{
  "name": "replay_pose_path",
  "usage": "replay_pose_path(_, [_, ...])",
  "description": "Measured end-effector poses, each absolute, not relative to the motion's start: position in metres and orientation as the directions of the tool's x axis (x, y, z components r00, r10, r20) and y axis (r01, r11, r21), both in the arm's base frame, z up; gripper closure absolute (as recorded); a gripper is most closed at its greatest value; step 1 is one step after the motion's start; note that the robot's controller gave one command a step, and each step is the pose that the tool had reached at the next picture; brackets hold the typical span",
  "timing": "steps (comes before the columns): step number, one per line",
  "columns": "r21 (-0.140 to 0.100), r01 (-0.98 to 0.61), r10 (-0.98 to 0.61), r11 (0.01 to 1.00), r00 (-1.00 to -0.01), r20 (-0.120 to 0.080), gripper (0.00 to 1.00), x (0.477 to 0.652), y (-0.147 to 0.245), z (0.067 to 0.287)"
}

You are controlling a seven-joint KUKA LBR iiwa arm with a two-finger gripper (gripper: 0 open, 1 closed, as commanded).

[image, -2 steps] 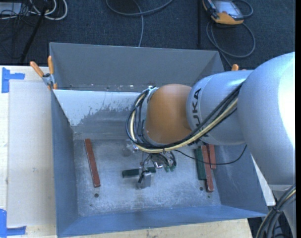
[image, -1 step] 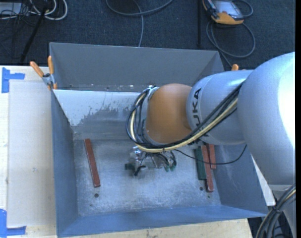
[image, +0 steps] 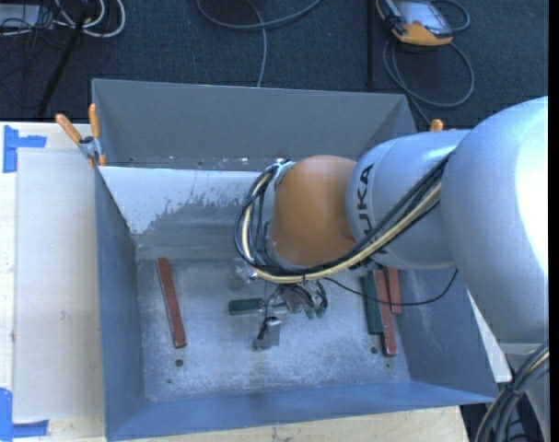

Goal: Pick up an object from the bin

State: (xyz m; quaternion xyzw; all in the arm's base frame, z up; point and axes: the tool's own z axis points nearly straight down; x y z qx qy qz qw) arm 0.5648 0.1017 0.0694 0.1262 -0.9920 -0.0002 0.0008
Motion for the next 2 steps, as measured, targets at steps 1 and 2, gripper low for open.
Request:
replay_pose_path(1, [0.001,-0.249,-0.249,0.968,-0.968,0.001,1.00,0.565,0.102,0.070])
replay_pose_path(2, [0.000,-0.142,-0.142,0.990,-0.990,-0.011,1.00,0.611,0.082,0.226])
